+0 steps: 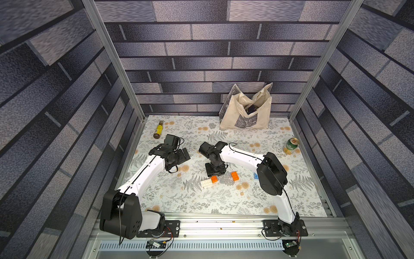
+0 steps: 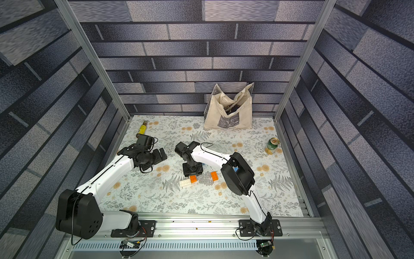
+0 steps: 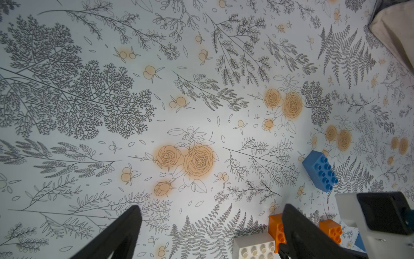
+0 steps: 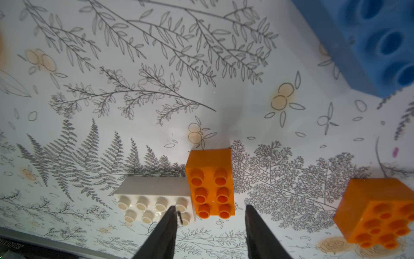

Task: Assemble a rectangle with lego
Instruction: Pick up the lego brick from the center of the board.

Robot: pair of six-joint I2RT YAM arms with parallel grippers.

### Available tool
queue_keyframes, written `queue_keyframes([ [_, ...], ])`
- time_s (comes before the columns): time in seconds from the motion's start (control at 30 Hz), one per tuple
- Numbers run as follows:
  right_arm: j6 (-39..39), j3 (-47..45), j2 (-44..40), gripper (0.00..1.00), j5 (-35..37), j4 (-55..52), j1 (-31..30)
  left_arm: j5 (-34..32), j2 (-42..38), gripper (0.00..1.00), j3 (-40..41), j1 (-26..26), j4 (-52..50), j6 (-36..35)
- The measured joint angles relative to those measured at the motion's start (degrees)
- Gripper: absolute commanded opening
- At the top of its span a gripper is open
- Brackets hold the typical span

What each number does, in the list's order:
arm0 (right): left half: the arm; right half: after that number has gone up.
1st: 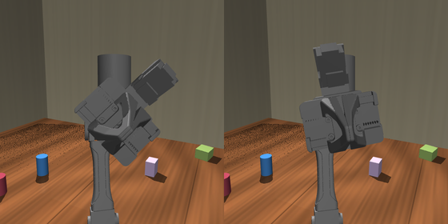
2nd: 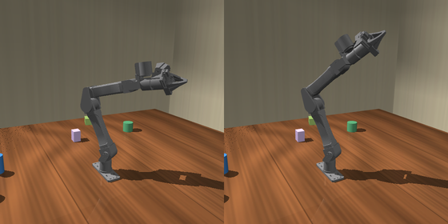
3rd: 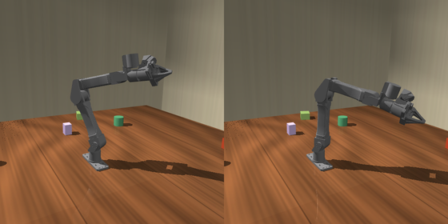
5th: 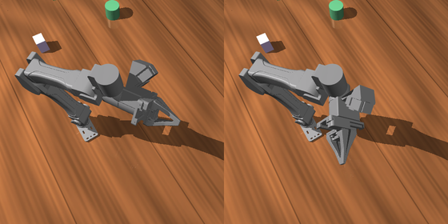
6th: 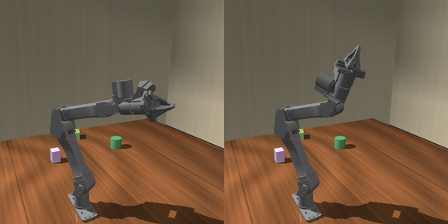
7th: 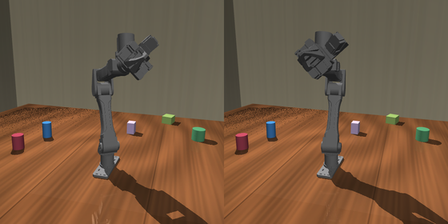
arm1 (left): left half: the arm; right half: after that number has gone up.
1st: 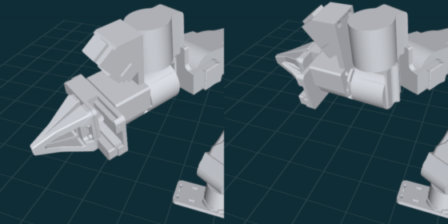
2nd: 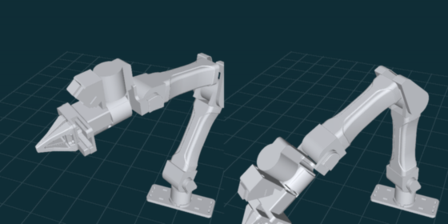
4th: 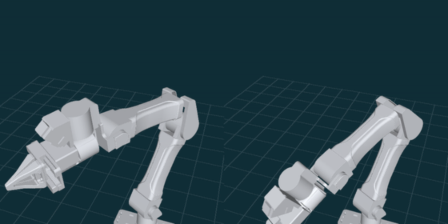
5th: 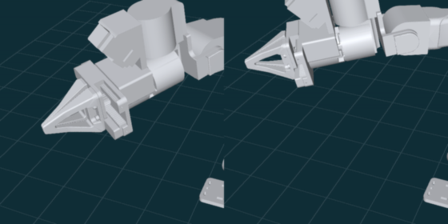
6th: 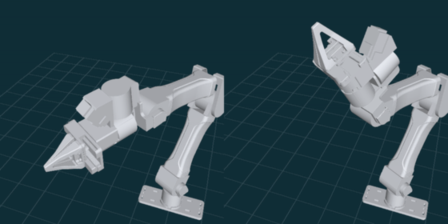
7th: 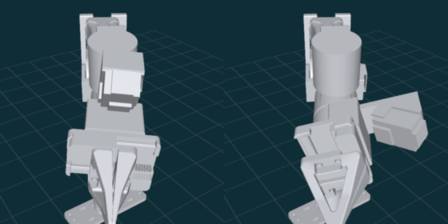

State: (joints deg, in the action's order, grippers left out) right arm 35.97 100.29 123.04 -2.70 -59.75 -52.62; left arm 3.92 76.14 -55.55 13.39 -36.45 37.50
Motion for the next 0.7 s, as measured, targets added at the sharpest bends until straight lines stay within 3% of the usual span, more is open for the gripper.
queue_keyframes([
  [0.5, -1.55, 5.57, 4.33, 0.49, 0.83, -2.75, 0.02, 0.02, -0.90, 1.00, 1.64, -0.37, 0.22, 0.04],
  [0.7, -1.97, 5.64, 4.87, 0.44, 1.16, -3.74, 0.02, 0.22, -0.96, 1.00, 1.77, -0.66, 0.33, 0.07],
])
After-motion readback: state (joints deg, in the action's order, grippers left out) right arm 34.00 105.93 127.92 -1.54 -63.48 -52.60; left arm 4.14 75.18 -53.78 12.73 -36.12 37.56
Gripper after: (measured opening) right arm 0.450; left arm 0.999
